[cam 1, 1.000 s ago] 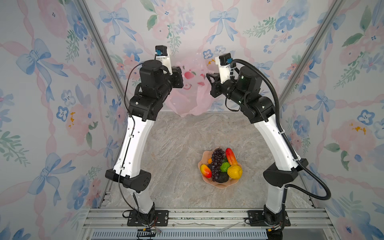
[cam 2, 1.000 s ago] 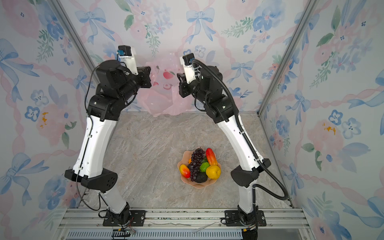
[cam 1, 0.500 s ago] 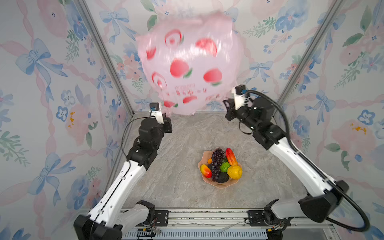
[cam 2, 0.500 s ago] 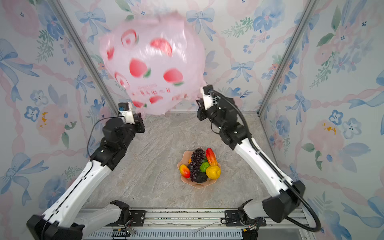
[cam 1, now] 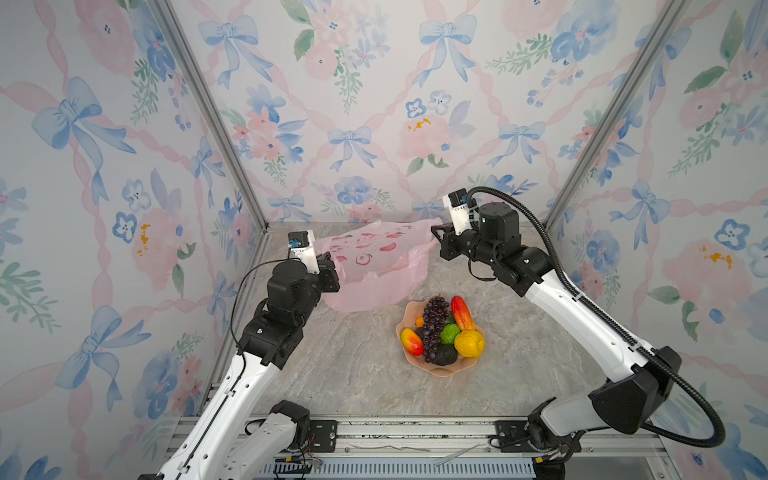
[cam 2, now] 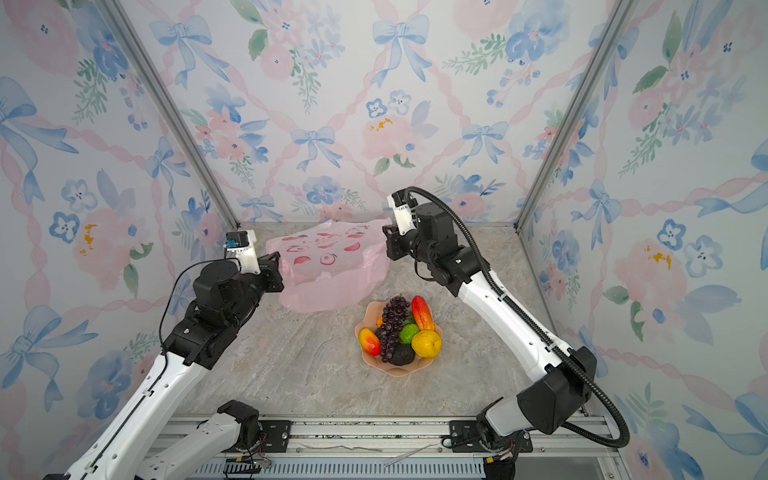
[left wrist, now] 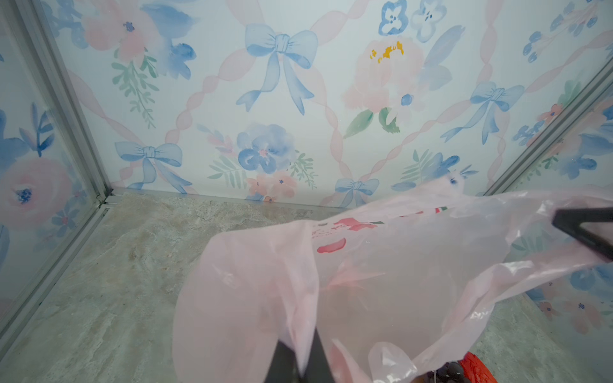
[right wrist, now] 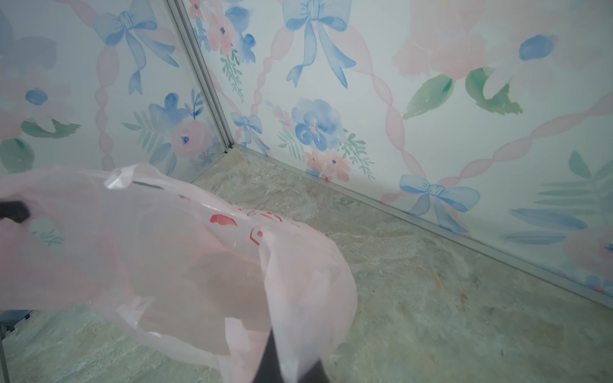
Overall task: Place the fruits into the plastic bag
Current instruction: 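Lower the held bag onto the table beside the fruit bowl with both grippers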
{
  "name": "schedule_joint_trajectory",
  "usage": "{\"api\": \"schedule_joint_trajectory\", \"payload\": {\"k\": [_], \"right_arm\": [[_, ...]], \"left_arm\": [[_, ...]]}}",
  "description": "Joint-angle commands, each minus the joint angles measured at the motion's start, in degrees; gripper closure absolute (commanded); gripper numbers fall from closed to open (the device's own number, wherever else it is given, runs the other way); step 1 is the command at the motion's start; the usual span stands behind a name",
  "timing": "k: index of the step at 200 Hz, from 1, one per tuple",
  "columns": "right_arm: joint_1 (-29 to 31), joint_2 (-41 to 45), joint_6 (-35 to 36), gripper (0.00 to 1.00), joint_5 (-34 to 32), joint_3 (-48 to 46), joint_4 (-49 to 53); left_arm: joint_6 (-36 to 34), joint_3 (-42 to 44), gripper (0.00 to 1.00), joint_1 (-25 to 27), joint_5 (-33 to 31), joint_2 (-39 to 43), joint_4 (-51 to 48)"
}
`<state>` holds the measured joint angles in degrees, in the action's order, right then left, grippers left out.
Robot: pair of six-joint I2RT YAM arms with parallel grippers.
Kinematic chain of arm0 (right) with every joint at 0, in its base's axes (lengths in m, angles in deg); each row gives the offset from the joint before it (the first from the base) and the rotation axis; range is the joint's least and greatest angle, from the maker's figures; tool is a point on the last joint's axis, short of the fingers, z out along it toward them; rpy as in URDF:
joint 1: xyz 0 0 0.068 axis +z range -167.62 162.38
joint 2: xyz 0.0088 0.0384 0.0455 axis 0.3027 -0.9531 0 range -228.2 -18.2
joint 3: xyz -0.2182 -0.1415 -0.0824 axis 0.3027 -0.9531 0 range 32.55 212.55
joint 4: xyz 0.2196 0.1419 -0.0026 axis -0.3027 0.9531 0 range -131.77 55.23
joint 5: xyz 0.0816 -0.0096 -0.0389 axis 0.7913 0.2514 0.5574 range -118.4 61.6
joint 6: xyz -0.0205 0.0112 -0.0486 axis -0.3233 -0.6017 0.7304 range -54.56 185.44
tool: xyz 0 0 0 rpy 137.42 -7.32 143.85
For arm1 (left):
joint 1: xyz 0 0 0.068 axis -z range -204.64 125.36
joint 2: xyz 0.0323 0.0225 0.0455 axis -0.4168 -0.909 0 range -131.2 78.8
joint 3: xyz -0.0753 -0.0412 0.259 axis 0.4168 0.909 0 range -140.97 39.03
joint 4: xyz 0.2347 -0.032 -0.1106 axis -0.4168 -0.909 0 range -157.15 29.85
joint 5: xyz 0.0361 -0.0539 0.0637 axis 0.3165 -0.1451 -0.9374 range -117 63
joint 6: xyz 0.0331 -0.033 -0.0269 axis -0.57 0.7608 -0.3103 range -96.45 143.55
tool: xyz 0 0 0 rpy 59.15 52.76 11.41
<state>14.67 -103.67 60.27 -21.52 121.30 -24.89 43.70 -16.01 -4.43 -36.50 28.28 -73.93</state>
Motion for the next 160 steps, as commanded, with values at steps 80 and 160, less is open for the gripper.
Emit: {"api": "schedule_joint_trajectory", "payload": {"k": [80, 160], "right_arm": [[3.5, -13.9, -0.3, 1.00, 4.3, 15.0, 1.3], [1.3, -12.2, 2.5, 1.00, 8.4, 13.9, -9.2]], "left_arm": [[-2.4, -10.4, 1.00, -0.4, -3.5, 2.1, -9.9], [-2.6, -13.8, 1.00, -0.4, -4.1, 10.9, -10.8]]}}
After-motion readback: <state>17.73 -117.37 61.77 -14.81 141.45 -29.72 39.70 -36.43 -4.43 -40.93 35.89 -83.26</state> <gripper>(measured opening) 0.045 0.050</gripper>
